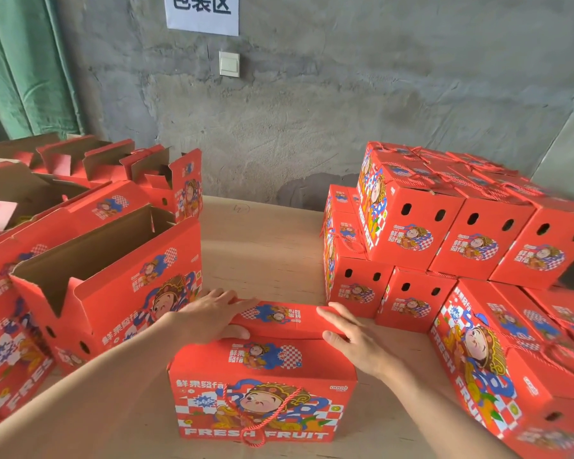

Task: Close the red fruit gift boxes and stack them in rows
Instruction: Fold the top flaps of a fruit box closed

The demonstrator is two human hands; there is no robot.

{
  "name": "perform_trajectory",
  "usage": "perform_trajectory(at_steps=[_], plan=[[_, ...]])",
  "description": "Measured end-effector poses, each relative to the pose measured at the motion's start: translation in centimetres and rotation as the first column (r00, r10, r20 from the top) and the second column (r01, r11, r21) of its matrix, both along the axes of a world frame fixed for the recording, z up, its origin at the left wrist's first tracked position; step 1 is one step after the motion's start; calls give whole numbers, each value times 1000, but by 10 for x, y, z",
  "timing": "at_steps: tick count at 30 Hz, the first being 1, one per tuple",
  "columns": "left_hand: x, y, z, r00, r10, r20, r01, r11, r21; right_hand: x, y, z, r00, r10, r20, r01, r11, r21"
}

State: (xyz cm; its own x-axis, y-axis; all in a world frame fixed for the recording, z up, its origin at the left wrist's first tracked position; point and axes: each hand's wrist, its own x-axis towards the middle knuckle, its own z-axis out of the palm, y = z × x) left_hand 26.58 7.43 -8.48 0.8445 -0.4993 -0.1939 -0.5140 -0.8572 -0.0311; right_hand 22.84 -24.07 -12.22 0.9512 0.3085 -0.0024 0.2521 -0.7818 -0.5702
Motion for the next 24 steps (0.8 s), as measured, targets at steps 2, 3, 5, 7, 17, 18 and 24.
perform_trajectory(at_steps=[2, 3, 5, 7, 17, 18, 24], plan=[[2, 7, -2, 1000, -23, 21, 23, 1000, 4, 0, 0, -1, 1000, -7, -1, 7, 1000, 13], [2, 8, -4, 999, -19, 31, 19, 1000, 0, 0, 1, -1, 1000, -11, -1, 11, 1000, 19], [0, 7, -8, 998, 5, 63, -5, 1000, 1, 0, 0, -1, 1000, -12, -5, 12, 1000, 23], [-2, 4, -13, 995, 14, 99, -16, 1000, 16, 0, 0, -1, 1000, -9, -8, 9, 1000, 30], [3, 24, -8, 1000, -5, -12, 4, 999, -35, 1, -1, -2, 1000, 8, -9, -8, 999, 45], [0, 22, -11, 999, 30, -17, -30, 999, -24, 1, -1, -2, 1000, 6, -20, -5, 999, 45], [-7, 8, -17, 990, 138, -5, -138, 990, 7, 0, 0, 7, 999, -14, -49, 10, 997, -72]])
